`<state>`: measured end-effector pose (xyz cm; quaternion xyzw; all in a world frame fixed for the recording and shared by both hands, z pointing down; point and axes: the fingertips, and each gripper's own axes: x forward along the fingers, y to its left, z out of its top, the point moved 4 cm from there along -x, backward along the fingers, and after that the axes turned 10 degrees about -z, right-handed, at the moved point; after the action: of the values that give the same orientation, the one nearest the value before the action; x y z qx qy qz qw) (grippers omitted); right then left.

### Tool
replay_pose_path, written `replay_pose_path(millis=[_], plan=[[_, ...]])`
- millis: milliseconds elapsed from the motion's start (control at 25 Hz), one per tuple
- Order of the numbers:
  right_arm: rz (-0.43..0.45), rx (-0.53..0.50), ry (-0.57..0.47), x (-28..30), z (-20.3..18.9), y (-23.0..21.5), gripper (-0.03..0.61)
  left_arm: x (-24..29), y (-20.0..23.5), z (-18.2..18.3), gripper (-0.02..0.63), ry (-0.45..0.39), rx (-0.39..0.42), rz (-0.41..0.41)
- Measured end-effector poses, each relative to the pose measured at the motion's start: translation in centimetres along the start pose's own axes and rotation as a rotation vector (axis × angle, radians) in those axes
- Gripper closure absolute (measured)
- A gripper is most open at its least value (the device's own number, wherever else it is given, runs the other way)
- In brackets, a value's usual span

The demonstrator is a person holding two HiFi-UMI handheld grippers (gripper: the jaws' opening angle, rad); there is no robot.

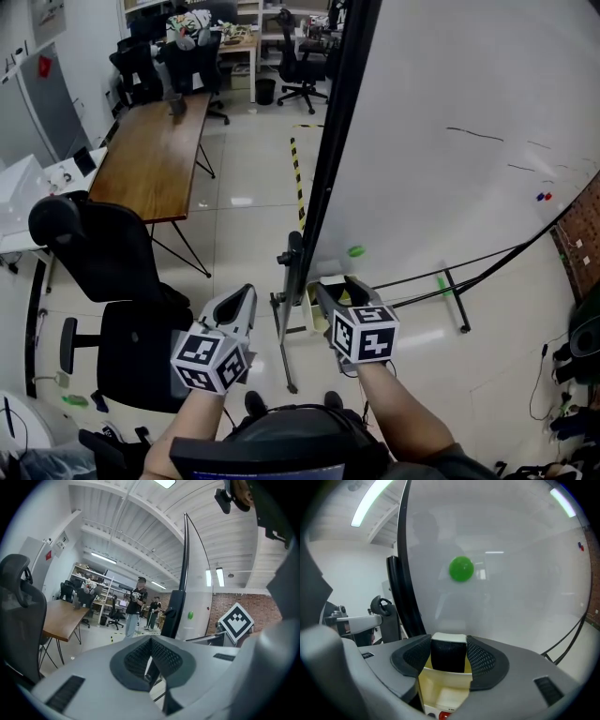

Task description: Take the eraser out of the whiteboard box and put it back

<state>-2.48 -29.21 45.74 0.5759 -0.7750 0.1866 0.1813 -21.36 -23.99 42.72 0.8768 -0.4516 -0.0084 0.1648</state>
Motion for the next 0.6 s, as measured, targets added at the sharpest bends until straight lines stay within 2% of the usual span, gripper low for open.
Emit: replay_pose_path(millis=[240, 600], plan=[[0.083, -0.017, -0.199, -4.1, 5.7, -0.6, 0.316, -0.6, -1.2, 2.8, 0.580, -0.047, 0.039, -0.029], [0.144, -0.032, -0.394, -11.7, 12.0, -1.8, 0.316, -1.7, -5.5, 8.8, 0.581, -0.144, 0.110, -0.077]])
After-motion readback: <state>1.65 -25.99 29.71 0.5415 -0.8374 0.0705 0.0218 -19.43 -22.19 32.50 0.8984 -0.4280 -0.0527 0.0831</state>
